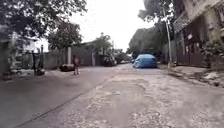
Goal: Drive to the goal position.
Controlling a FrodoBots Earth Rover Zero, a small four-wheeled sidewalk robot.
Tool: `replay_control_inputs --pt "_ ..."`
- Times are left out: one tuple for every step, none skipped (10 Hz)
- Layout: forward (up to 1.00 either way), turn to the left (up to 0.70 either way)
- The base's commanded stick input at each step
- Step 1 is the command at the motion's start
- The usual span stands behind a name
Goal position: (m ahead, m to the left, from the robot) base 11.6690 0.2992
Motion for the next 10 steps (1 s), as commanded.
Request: replay_control_inputs --pt "0.70 -0.15" --pt "0.70 -0.10" --pt "0.70 0.00" --pt "0.70 0.00" --pt "0.70 0.00" --pt "0.70 0.00" --pt "0.70 0.00" --pt "0.70 0.00" --pt "0.70 0.00" --pt "0.70 0.00"
